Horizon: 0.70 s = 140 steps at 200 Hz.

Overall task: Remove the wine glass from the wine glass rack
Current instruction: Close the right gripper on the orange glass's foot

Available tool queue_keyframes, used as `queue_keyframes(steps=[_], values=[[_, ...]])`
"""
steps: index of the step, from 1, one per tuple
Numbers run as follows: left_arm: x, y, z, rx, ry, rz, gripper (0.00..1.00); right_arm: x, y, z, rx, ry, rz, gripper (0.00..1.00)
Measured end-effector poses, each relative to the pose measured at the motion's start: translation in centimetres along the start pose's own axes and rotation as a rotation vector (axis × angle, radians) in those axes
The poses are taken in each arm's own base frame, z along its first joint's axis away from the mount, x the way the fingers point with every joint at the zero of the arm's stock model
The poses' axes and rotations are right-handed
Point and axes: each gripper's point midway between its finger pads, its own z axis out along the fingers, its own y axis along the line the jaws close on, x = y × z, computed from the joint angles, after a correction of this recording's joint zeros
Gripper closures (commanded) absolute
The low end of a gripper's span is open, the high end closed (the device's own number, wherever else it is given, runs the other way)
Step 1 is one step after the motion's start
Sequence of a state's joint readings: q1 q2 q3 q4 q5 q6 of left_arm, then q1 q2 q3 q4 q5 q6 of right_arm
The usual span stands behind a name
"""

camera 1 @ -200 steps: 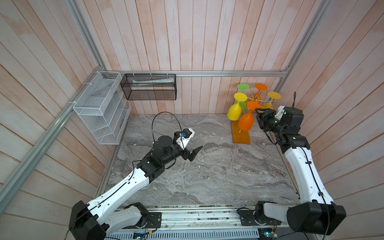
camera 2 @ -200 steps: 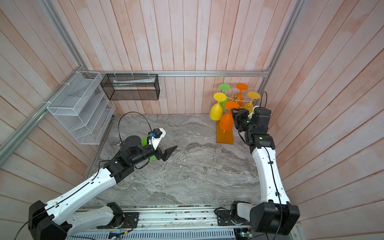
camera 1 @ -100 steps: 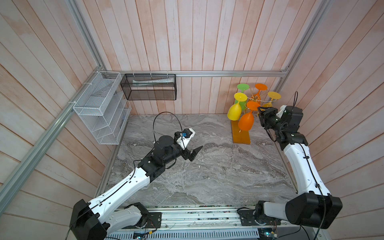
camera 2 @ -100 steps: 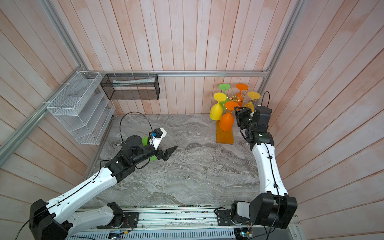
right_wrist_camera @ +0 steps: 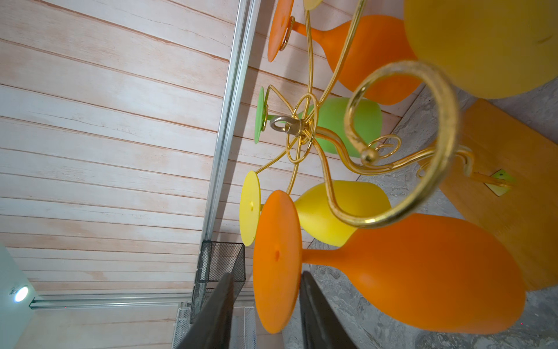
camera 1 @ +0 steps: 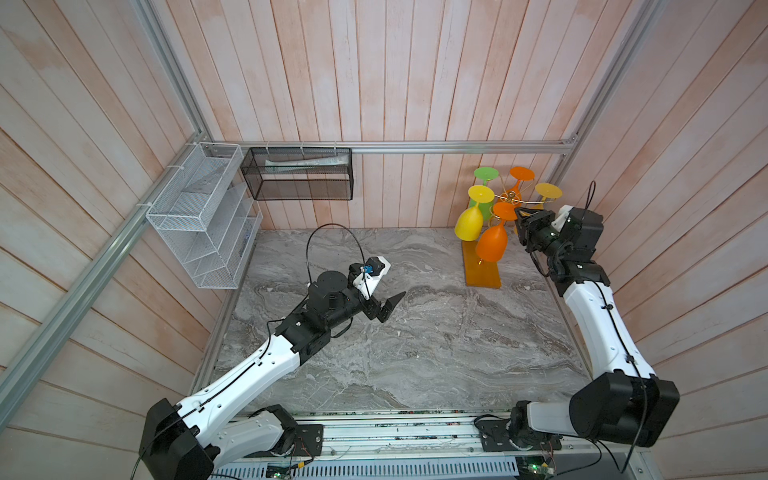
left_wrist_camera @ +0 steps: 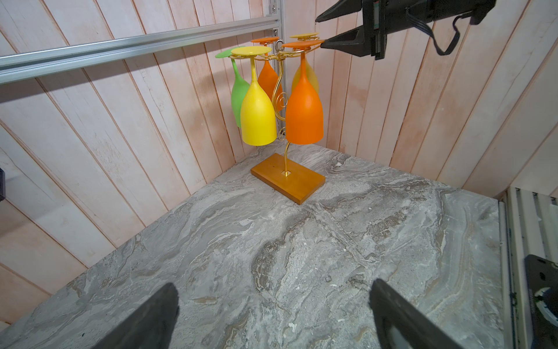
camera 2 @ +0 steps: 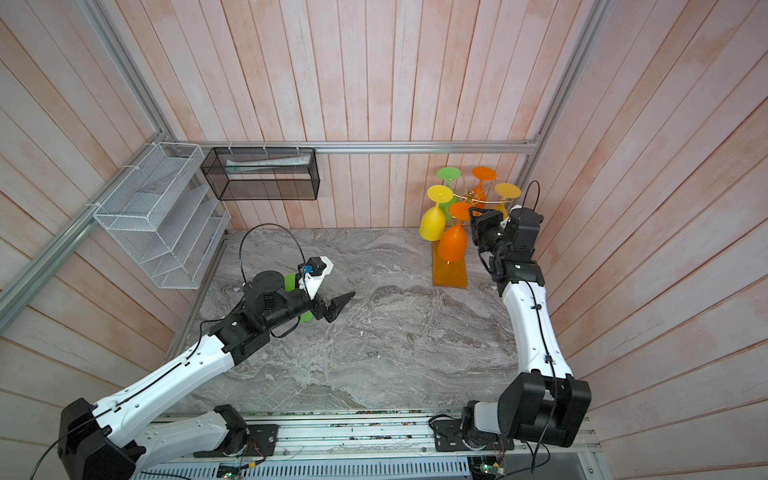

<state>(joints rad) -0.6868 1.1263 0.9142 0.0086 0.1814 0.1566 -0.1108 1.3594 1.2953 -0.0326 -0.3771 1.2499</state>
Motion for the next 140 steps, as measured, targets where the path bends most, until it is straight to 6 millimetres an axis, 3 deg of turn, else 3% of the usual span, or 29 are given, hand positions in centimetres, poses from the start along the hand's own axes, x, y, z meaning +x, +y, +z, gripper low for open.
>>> queue_keyframes(steps=[31,65,140], values=[[0.0,0.0,0.0,0.0,0.0,-0.002,0.0,0.0,0.6,0.0,-0.024,0.005,-0.002,0.72],[0.0,0.0,0.0,0.0,0.0,-0.003,0.0,0.1,1.0,0.0,-0.045,0.011,-0.002,0.73],[0.3,0.0,0.3,0.001,0.009,-0.005,0.0,0.1,0.2,0.7,-0.029,0.017,0.005,0.8]])
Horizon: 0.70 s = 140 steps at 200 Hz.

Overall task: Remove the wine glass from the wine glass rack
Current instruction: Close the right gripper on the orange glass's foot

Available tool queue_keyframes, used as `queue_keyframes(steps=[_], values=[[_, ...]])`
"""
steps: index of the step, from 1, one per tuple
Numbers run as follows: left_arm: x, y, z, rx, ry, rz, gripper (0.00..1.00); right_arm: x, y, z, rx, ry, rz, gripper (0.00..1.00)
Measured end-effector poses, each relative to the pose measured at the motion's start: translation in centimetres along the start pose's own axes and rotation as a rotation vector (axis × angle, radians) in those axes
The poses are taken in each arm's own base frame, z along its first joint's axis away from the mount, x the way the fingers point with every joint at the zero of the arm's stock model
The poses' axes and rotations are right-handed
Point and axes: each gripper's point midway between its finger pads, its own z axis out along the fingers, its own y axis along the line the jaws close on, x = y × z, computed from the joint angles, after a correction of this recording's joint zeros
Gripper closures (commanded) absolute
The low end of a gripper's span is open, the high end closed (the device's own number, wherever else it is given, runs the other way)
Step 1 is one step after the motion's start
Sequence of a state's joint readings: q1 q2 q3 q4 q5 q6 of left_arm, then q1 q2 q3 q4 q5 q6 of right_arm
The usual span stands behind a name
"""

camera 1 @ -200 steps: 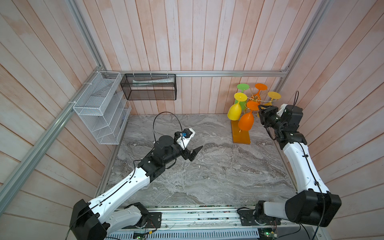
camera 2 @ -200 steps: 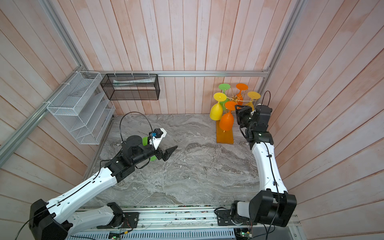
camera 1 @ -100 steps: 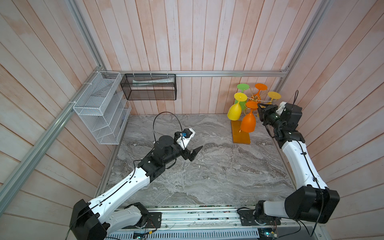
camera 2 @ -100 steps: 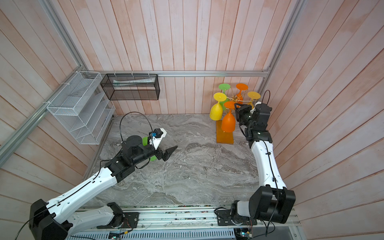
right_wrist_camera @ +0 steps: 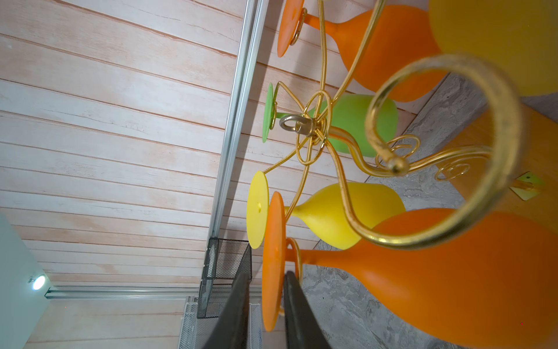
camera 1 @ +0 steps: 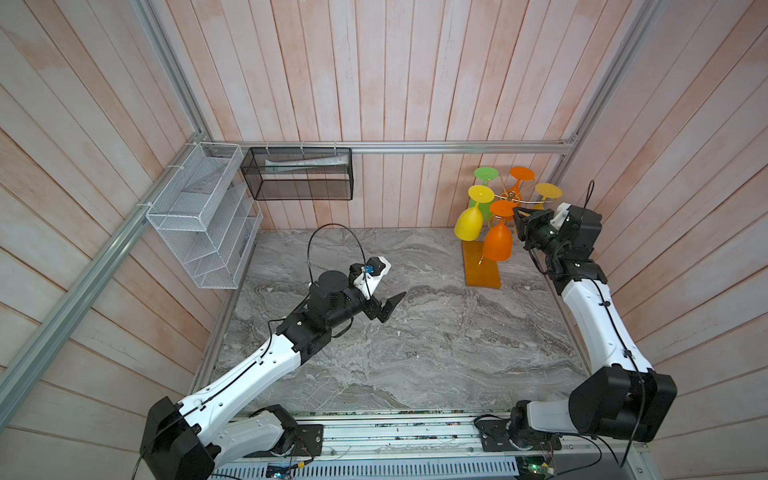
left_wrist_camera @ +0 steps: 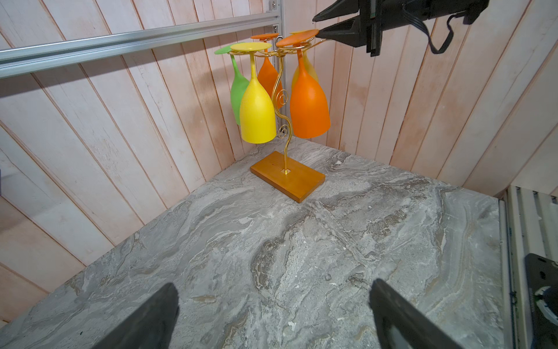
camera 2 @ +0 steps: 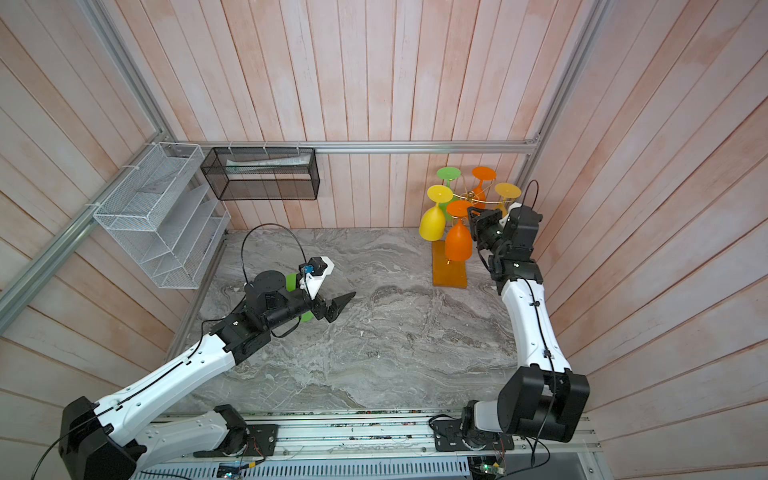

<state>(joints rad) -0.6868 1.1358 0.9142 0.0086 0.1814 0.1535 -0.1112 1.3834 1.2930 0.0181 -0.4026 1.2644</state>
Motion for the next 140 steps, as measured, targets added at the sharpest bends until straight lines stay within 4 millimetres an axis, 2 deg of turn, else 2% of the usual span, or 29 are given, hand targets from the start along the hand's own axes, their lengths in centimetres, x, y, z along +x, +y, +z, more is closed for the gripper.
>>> queue_keyframes(steps=[50,126,140], values=[[0.1,-0.1,0.1,0.002,0.002,0.0,0.0,0.0,-0.5,0.3,0.01,0.003,0.006,0.84],[0.1,-0.1,0.1,0.002,0.003,0.0,0.0,0.1,-1.1,0.4,0.018,0.001,0.026,1.0],[0.1,-0.1,0.1,0.002,0.003,0.0,0.0,0.1,-1.1,0.4,0.017,-0.001,0.026,1.0]])
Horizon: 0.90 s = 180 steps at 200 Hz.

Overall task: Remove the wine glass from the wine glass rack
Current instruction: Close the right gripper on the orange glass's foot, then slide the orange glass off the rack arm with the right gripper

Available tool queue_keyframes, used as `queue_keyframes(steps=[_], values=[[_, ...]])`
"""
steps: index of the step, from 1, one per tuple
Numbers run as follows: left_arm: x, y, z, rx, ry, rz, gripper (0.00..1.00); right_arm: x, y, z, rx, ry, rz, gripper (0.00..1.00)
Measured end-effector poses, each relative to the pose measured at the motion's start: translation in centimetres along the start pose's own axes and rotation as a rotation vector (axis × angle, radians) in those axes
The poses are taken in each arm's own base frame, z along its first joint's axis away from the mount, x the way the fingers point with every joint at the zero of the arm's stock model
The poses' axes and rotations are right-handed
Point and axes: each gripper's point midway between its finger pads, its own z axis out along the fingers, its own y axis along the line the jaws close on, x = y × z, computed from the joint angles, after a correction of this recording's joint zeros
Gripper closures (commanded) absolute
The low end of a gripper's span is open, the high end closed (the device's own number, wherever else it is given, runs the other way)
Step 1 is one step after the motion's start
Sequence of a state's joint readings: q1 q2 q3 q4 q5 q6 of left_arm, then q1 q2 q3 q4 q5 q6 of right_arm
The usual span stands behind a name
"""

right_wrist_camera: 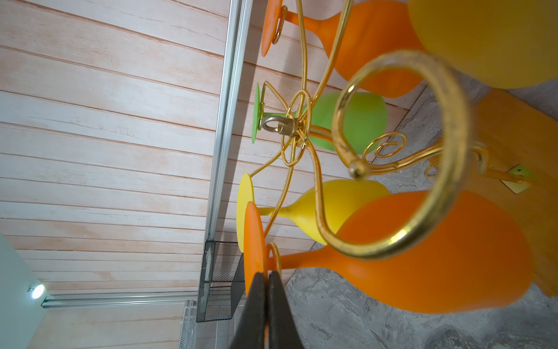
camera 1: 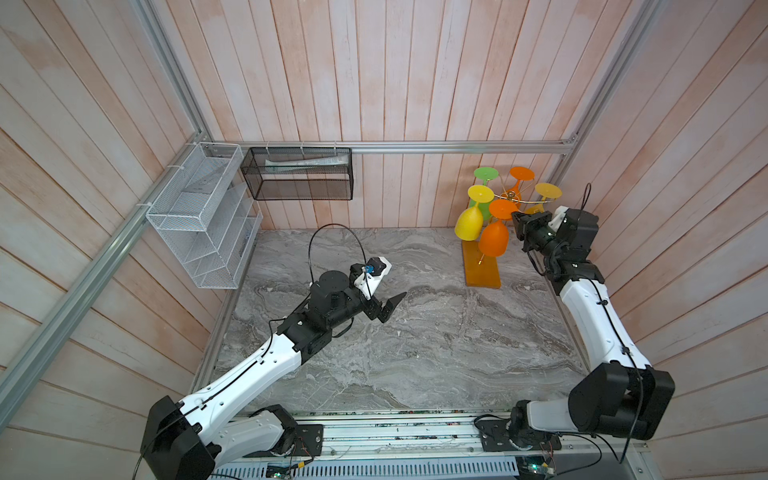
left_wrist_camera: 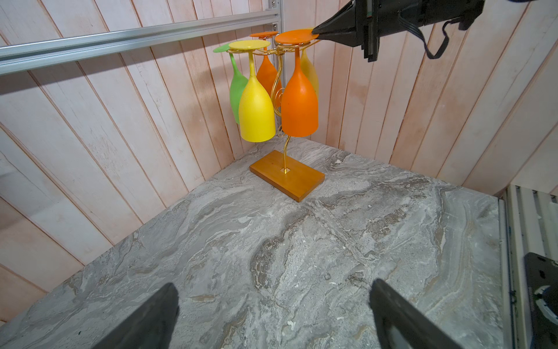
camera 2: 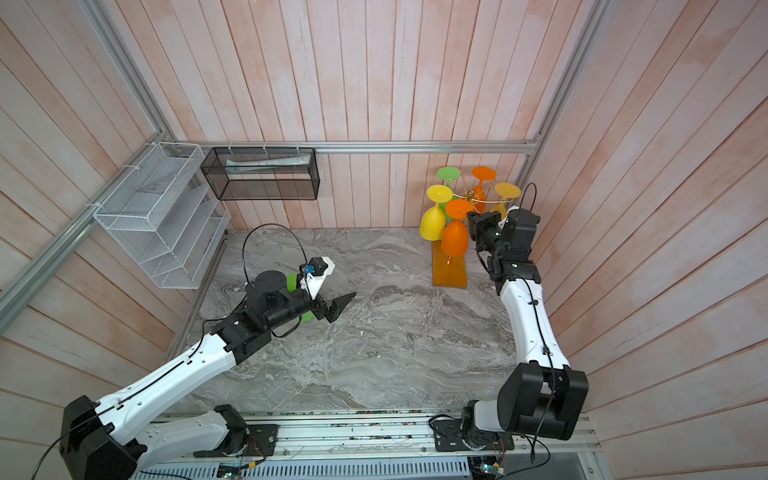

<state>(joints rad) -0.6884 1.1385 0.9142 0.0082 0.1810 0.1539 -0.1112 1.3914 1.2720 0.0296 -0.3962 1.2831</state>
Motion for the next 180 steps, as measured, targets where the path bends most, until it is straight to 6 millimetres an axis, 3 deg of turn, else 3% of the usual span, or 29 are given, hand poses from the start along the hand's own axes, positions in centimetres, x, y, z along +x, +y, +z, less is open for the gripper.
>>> queue_keyframes(steps=[110,180], values=[[0.0,0.0,0.0,0.0,0.0,0.0,0.0,0.3,1.2,-1.6,-0.031,-0.013,-0.014,1.0],[0.0,0.0,0.0,0.0,0.0,0.0,0.0,1.7,1.3,-1.9,-0.033,0.004,-0.019,1.0]])
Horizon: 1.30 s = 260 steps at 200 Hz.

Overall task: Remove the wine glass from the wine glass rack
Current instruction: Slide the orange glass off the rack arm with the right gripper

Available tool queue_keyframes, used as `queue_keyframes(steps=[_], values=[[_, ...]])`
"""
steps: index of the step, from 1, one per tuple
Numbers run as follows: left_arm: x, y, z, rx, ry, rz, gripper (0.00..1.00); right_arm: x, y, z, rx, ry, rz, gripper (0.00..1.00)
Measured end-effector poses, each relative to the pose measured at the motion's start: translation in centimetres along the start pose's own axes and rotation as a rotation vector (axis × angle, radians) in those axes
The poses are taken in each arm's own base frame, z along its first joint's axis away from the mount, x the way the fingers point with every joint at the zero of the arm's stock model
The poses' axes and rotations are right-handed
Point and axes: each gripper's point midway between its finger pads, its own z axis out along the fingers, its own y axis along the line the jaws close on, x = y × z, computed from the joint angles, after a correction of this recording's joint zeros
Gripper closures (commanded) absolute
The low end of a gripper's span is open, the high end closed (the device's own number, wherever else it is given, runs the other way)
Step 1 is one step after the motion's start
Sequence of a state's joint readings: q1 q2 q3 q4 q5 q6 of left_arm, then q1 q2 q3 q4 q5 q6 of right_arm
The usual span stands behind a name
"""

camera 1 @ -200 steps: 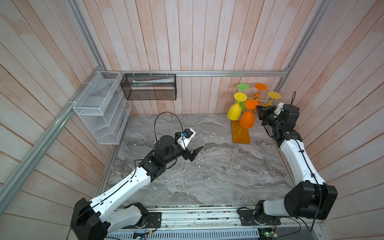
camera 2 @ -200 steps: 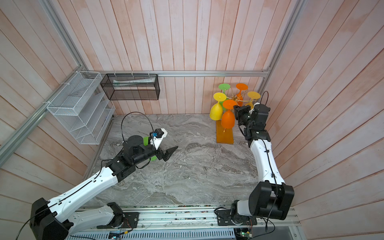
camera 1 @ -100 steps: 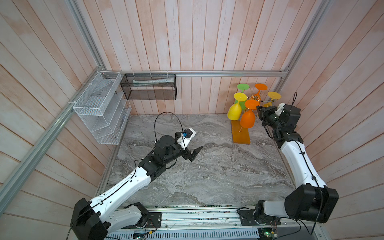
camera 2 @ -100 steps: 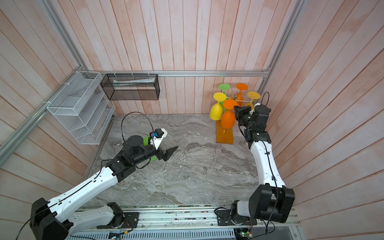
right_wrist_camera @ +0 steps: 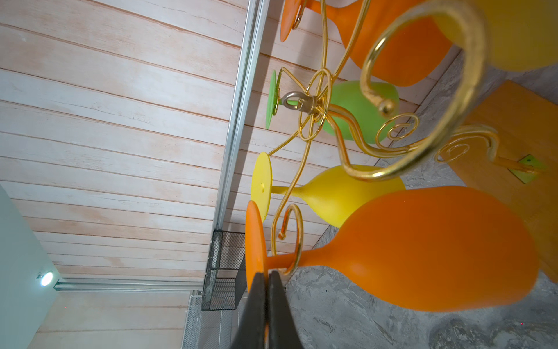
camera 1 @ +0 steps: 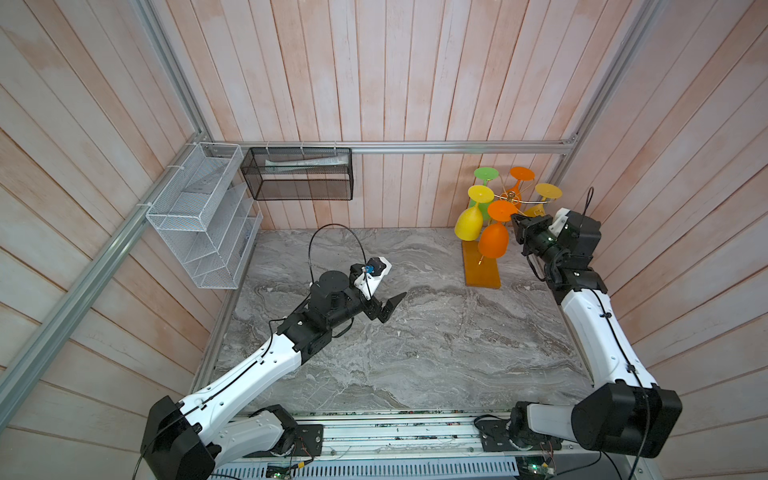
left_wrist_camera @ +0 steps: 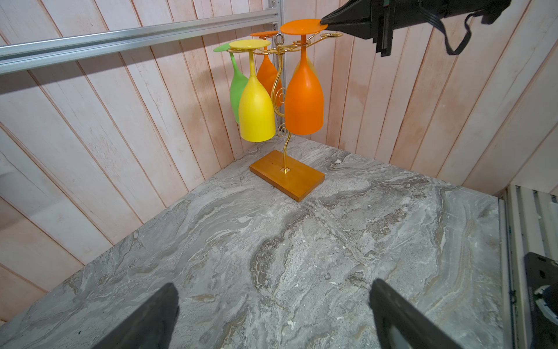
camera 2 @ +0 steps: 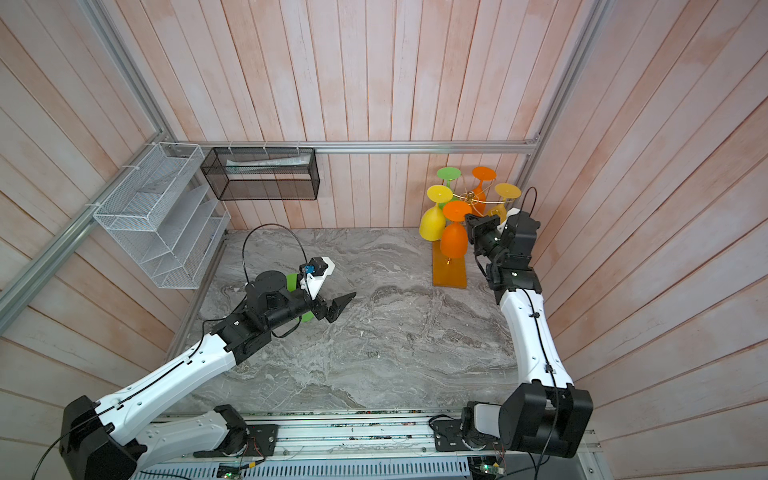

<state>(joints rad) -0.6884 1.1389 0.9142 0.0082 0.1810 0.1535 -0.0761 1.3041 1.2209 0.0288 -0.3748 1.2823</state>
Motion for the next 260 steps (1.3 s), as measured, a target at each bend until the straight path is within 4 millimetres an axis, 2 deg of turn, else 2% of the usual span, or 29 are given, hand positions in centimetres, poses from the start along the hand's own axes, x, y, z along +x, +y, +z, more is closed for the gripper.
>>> queue_keyframes(steps=[36,62,149,203,260], values=[[0.1,0.0,0.1,0.0,0.003,-0.001,0.0,0.4,-0.1,0.4,0.004,0.003,-0.001,1.0],[0.1,0.0,0.1,0.001,0.003,0.0,0.0,0.6,-1.0,1.2,0.026,0.014,0.007,1.0],[0.4,0.1,0.3,-0.002,0.012,-0.001,0.0,-1.0,-0.7,3.9,0.035,-0.015,0.002,1.0],[0.5,0.1,0.4,-0.004,0.014,-0.002,0.0,-2.0,0.6,3.8,0.015,-0.057,-0.025,1.0],[0.5,0.1,0.3,-0.005,0.015,-0.002,0.0,-3.5,0.2,3.5,0.029,-0.101,-0.031,1.0]])
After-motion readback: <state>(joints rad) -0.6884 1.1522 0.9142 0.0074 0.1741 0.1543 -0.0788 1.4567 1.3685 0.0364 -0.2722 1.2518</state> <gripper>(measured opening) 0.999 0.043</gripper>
